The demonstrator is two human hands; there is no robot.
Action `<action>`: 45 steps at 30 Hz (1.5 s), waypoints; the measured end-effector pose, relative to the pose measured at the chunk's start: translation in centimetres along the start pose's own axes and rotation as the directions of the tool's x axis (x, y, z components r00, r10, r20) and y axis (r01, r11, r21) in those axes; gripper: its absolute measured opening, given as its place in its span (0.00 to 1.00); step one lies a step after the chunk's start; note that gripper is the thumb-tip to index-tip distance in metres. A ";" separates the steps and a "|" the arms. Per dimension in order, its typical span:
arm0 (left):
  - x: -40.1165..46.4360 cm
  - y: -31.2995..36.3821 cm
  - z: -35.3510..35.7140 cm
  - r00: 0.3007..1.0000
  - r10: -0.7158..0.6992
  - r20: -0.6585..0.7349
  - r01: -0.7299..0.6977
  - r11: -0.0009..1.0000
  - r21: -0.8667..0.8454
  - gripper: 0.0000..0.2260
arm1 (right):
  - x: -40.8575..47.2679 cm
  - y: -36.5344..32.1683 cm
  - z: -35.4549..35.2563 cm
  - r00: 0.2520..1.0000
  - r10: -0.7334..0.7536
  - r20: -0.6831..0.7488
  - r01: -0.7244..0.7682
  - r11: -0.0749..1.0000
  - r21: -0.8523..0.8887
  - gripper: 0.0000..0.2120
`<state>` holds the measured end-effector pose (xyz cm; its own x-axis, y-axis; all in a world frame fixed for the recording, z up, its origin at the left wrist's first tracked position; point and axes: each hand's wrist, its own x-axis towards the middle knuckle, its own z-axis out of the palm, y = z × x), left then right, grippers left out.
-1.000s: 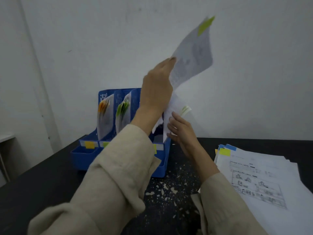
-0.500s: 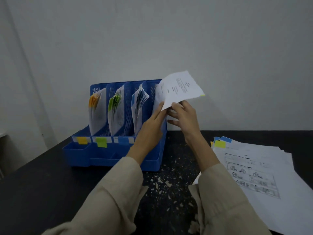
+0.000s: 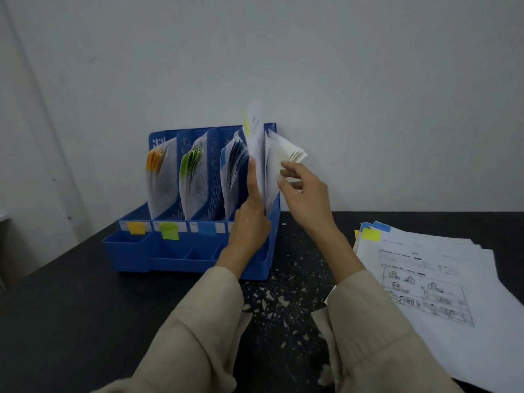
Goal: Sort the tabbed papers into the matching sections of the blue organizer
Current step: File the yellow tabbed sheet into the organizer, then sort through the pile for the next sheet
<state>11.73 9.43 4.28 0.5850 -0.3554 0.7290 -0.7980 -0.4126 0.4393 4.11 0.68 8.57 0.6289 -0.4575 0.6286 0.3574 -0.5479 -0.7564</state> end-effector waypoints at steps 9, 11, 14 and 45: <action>0.3 0.0 -0.9 0.985 -0.092 0.145 0.078 0.992 0.099 0.32 | -0.1 0.0 0.5 0.999 -0.052 -0.006 0.052 0.998 -0.043 0.14; 0.9 0.2 -0.9 0.976 -0.081 0.203 0.054 0.989 0.134 0.32 | -0.1 0.0 0.4 0.998 -0.058 -0.008 0.057 0.997 -0.043 0.13; 2.1 0.1 -0.5 0.962 -0.116 0.247 0.073 0.982 0.174 0.32 | -0.1 0.1 0.3 0.998 -0.066 -0.016 0.065 0.997 -0.046 0.13; 4.6 -1.0 -1.6 0.824 -0.195 0.532 0.098 0.974 0.206 0.07 | 0.4 1.2 -0.2 0.996 -0.055 -0.065 0.050 0.995 -0.084 0.11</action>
<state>14.98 9.52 8.09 0.7146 -0.6586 0.2357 -0.6902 -0.6091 0.3907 4.64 -0.28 8.00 0.5618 -0.4713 0.6799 0.3291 -0.6267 -0.7064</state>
